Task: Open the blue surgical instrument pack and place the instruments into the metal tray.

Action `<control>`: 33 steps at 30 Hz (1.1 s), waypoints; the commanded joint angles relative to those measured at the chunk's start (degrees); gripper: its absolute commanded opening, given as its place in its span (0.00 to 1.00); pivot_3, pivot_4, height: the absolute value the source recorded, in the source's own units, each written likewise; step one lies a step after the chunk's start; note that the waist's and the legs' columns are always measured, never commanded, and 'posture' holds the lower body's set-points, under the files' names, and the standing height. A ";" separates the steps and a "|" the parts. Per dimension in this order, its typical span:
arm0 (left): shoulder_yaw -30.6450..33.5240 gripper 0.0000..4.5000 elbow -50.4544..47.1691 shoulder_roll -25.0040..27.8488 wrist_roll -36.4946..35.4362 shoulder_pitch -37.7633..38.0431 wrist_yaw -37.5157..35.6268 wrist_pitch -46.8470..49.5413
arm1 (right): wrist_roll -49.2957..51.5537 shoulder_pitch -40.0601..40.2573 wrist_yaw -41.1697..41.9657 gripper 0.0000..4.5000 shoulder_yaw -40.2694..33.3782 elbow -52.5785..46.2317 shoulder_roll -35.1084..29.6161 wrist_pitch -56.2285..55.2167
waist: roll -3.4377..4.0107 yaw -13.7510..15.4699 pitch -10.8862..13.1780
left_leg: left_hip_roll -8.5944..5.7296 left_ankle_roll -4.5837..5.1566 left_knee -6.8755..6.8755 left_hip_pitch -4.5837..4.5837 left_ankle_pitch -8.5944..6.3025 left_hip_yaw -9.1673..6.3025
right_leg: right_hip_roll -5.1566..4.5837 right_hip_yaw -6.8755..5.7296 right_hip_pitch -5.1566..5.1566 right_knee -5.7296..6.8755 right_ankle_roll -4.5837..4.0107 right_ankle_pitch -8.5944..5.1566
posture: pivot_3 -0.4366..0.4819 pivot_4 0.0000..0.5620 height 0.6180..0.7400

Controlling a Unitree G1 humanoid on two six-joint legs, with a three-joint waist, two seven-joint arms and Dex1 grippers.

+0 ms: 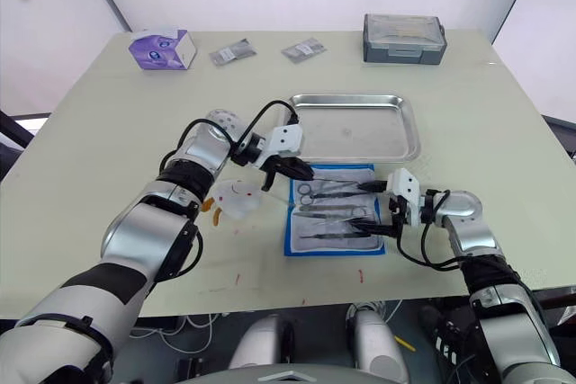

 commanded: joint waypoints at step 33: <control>0.69 0.01 -9.36 6.50 -2.55 0.17 -4.38 4.72 | -5.49 4.21 -3.43 1.00 4.77 1.30 -1.60 7.76 | -0.01 0.14 -0.01 | 0.00 0.00 0.00 0.00 0.00 -0.01 | 0.00 0.01 0.01 0.00 0.00 0.00 | 0.48 0.27 0.93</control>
